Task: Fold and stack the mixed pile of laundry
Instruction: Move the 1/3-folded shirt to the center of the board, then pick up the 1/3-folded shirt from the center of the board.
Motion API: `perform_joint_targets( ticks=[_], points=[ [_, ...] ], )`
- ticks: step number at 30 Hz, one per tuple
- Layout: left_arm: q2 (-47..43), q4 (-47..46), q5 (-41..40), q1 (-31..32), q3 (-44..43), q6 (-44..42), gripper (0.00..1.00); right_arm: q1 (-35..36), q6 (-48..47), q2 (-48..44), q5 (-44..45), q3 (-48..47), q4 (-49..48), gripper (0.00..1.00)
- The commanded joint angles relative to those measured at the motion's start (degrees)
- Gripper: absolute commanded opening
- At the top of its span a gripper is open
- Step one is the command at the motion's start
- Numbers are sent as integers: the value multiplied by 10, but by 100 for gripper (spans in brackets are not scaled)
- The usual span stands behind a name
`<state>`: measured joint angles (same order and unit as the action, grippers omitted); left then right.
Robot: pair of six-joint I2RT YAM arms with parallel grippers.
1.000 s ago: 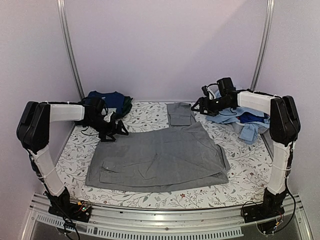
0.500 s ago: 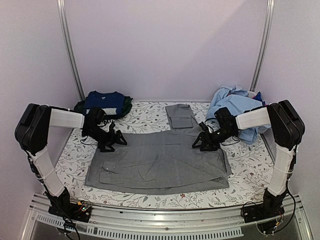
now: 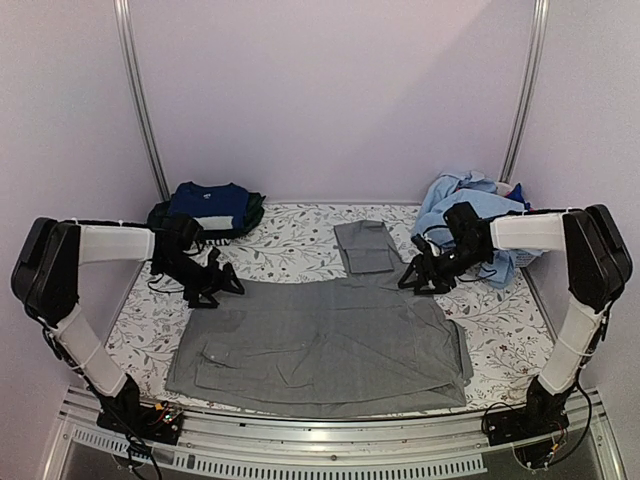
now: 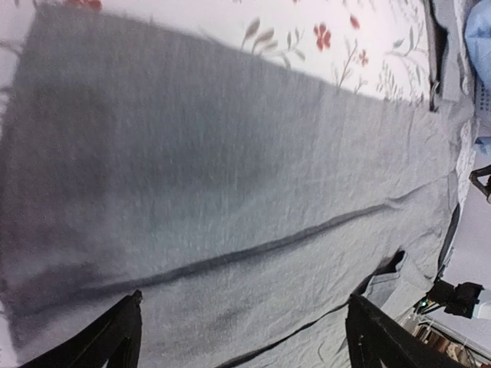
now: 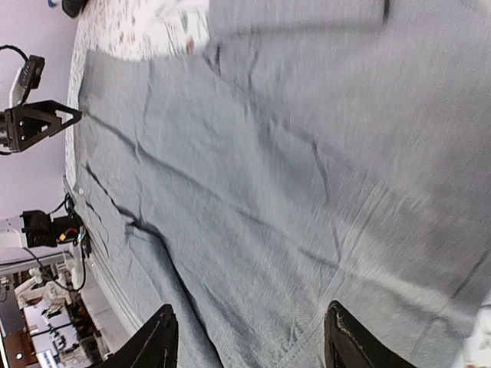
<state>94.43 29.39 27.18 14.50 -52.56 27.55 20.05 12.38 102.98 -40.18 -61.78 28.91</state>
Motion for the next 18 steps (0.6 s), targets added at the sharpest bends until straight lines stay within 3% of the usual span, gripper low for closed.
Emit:
perform_joint_targets(
  ticks=[1,6,18],
  points=[
    [41,33,-23,-61,-95,-40,92,-33,-30,29,82,-145,38,63],
    [91,38,-26,-98,-168,-52,93,-34,-69,112,175,-274,84,56],
    [166,30,-35,-103,-228,-43,91,-18,-76,273,183,-413,109,54]
  ],
)
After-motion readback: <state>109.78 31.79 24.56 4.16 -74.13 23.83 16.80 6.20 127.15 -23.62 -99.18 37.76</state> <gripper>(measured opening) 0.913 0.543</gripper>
